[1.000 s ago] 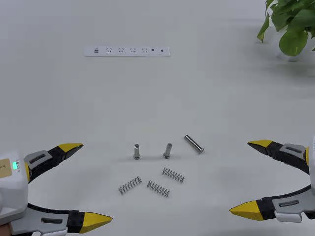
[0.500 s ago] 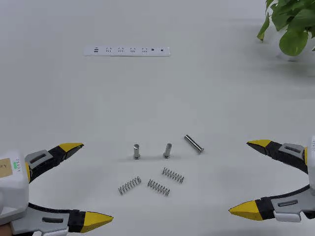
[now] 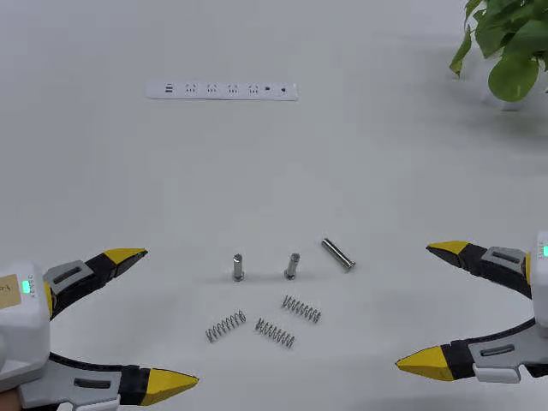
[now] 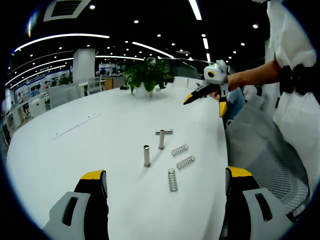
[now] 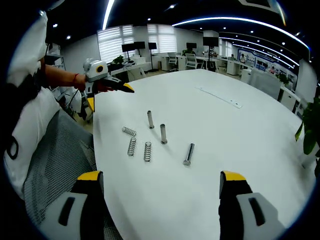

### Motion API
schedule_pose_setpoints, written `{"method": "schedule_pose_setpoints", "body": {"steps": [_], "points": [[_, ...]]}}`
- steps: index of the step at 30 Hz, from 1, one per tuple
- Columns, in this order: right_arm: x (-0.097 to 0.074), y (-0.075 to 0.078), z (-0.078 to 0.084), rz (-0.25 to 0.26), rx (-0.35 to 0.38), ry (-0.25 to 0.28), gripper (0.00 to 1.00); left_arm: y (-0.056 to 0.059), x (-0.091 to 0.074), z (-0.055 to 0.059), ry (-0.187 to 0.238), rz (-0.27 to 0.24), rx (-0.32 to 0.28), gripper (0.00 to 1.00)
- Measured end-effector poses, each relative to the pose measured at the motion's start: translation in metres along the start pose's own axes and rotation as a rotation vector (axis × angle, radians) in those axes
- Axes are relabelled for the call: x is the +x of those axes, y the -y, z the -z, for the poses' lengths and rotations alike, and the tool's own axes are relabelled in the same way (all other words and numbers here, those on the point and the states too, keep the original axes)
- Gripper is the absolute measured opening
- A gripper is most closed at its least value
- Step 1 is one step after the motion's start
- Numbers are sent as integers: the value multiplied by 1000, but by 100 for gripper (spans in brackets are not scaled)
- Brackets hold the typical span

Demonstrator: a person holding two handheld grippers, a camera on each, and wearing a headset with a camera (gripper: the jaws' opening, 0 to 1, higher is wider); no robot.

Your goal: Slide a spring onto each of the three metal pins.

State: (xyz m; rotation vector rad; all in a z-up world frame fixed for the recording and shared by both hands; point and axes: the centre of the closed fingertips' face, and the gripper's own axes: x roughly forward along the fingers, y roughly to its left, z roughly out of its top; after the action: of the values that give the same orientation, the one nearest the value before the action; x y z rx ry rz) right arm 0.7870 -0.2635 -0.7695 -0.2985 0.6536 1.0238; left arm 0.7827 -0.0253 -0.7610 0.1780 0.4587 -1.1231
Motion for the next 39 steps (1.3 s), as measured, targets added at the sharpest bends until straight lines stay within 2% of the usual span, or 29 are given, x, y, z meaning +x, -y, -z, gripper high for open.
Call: {"method": "schedule_pose_setpoints", "body": {"steps": [13, 18, 21, 24, 30, 33, 39], "points": [[12, 18, -21, 9, -12, -3, 89, 1, 3, -1, 4, 0, -1, 100], [22, 25, -34, 12, -14, 1, 85, -1, 3, -2, 13, -2, -8, 100], [29, 29, -38, 11, -1, -16, 82, -3, 3, -1, 14, -7, -9, 100], [35, 34, -43, 12, -10, -11, 79, -4, 4, -2, 21, -10, -13, 100], [49, 46, -46, 13, 20, -40, 71, -4, 5, -4, 29, -16, -19, 100], [58, 55, -42, 21, 23, -86, 65, -5, 5, -4, 32, -21, -25, 100], [76, 66, -39, 13, 38, -137, 57, -6, 6, -4, 36, -26, -33, 100]]}}
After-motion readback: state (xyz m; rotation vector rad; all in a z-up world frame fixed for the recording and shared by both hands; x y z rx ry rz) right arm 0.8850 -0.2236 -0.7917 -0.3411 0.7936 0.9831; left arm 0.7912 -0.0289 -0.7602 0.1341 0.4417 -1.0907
